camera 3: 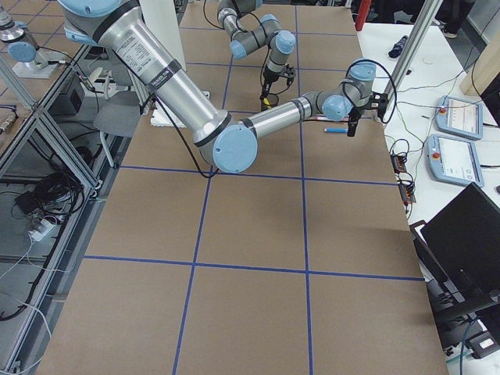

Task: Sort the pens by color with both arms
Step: 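Lower the left gripper into the cup onto the yellow highlighter, then close the left gripper on the yellow highlighter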

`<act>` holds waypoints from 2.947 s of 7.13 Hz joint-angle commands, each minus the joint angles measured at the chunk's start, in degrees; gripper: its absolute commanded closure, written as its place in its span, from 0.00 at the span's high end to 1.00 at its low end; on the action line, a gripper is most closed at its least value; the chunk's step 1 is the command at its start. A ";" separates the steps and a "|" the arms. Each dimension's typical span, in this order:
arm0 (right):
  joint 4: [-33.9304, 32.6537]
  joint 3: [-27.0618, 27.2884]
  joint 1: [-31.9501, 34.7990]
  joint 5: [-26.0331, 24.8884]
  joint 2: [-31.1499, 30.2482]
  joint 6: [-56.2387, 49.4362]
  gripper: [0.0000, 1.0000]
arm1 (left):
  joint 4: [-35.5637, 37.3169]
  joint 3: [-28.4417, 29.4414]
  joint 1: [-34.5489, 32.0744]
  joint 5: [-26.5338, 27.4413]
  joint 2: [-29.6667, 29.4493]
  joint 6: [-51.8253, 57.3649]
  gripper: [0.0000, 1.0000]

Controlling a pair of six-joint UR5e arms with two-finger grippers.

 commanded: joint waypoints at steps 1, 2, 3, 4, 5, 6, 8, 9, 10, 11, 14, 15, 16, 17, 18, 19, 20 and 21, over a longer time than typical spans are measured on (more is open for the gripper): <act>0.07 0.05 0.09 0.00 0.09 0.07 1.00 | 0.12 -0.39 0.44 0.00 0.17 -0.44 0.59; 0.07 0.05 0.09 0.00 0.10 0.07 1.00 | 0.21 -0.56 0.44 0.00 0.17 -0.44 0.56; 0.16 0.05 0.09 0.00 0.27 0.07 1.00 | 0.21 -0.56 0.88 0.00 0.25 -0.53 0.54; 0.07 0.14 0.09 0.00 0.27 0.07 1.00 | 0.21 -0.65 0.88 0.00 0.25 -0.62 0.51; 0.07 0.14 0.09 0.00 0.27 0.15 1.00 | 0.21 -0.56 0.88 0.00 0.25 -0.53 0.51; 0.07 0.22 0.09 0.00 0.27 0.16 1.00 | 0.21 -0.56 0.88 0.00 0.25 -0.53 0.51; 0.07 0.22 0.09 0.00 0.27 0.16 1.00 | 0.12 -0.56 0.88 0.44 0.34 -0.53 0.51; 0.07 0.22 0.09 0.00 0.27 -0.02 1.00 | 0.12 -0.56 0.88 0.44 0.34 -0.53 0.51; 0.07 0.22 0.09 0.00 0.27 -0.02 1.00 | 0.12 -0.48 0.88 0.44 0.25 -0.44 0.51; 0.07 0.22 0.09 0.00 0.27 -0.11 1.00 | 0.04 -0.39 0.79 0.53 0.25 -0.27 0.51; 0.16 0.22 -0.09 -0.18 -0.08 -0.55 1.00 | -0.05 -0.39 0.79 1.14 0.25 -0.18 0.50; 0.16 0.22 -0.17 -0.26 -0.17 -0.55 1.00 | -0.14 -0.39 0.79 1.14 0.25 -0.09 0.50; 0.16 0.22 -0.26 -0.26 -0.26 -0.55 1.00 | -0.14 -0.39 0.71 1.14 0.17 0.00 0.50; 0.16 0.22 -0.26 -0.26 -0.34 -0.63 1.00 | -0.14 -0.39 0.62 1.14 0.17 0.08 0.49; 0.16 0.22 -0.26 -0.26 -0.34 -0.64 1.00 | -0.23 -0.39 0.53 1.49 0.17 0.09 0.43; 0.16 0.22 -0.35 -0.35 -0.43 -0.64 1.00 | -0.23 -0.39 0.53 1.84 0.17 0.17 0.39; 0.25 0.22 -0.26 -0.35 -0.43 -0.64 1.00 | -0.23 -0.39 0.53 1.85 0.25 0.17 0.35; 0.25 0.22 -0.35 -0.35 -0.43 -0.64 1.00 | -0.23 -0.47 0.53 1.85 0.08 0.17 0.28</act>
